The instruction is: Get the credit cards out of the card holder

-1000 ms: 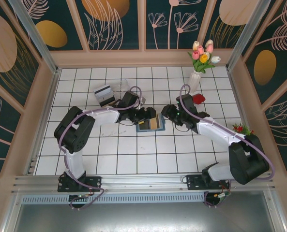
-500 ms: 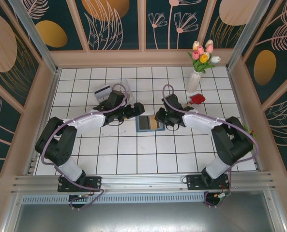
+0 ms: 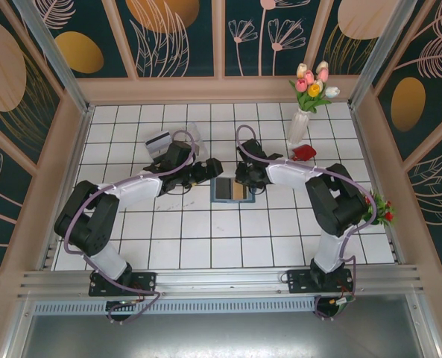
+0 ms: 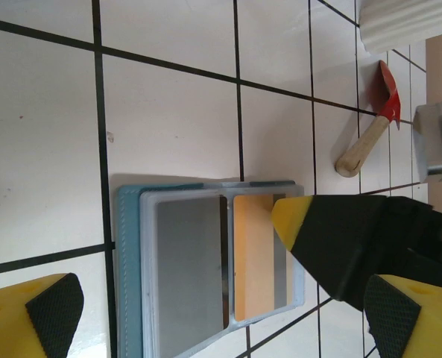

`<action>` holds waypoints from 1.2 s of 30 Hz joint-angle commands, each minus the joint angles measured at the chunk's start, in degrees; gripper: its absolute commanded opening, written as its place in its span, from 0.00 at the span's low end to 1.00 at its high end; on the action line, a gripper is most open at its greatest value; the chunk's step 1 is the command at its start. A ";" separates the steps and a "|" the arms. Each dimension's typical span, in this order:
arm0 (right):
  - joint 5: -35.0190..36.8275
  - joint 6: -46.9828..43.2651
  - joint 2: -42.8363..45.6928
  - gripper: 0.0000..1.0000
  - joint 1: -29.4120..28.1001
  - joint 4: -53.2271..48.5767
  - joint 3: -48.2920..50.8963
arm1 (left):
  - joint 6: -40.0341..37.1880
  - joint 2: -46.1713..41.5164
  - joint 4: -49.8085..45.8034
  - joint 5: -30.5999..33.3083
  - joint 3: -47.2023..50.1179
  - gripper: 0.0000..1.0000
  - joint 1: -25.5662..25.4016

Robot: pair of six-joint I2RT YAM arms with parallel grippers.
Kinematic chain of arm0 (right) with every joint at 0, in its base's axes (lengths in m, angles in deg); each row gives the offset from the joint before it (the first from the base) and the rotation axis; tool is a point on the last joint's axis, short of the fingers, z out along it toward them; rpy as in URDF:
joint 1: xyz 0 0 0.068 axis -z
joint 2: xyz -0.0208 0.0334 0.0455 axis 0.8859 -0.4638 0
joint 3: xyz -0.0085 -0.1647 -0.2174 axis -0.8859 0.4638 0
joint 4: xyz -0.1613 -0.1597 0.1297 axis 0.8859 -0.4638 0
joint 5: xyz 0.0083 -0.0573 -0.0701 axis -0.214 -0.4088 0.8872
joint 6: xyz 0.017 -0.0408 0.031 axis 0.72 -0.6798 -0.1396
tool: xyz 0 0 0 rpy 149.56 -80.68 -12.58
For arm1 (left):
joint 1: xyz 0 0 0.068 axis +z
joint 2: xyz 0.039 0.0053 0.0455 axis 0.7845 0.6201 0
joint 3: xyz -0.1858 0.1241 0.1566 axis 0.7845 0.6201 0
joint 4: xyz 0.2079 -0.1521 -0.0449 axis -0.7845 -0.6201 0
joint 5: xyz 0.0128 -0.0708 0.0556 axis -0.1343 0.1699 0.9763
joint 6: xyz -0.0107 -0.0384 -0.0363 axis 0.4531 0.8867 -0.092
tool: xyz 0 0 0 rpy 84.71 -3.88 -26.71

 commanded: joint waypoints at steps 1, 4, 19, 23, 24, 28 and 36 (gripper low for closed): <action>3.11 -0.71 -0.84 0.23 0.09 -3.60 -0.47 | 1.14 -0.30 2.39 -4.74 -0.33 0.98 0.27; 2.63 0.17 -0.75 0.23 0.09 -3.10 1.09 | 1.32 2.24 2.19 -10.36 -2.13 0.92 0.20; 4.10 3.24 11.13 0.25 -3.10 -5.09 2.48 | 1.43 5.07 -2.12 -8.54 -5.90 0.77 -1.79; 2.73 6.55 11.92 0.19 -4.45 -4.34 5.47 | 2.00 5.93 -2.55 -7.47 -6.00 0.67 -2.24; 2.29 7.15 11.96 0.18 -4.56 -3.77 6.32 | 2.18 6.24 -2.73 -7.48 -6.13 0.65 -2.37; 2.12 8.89 10.59 0.15 -4.48 -2.47 8.38 | 2.32 8.18 -3.44 -8.32 -7.16 0.54 -2.60; 3.60 8.25 9.65 0.11 -2.73 -1.20 10.59 | 2.13 11.29 -3.99 -10.38 -9.52 0.38 -4.30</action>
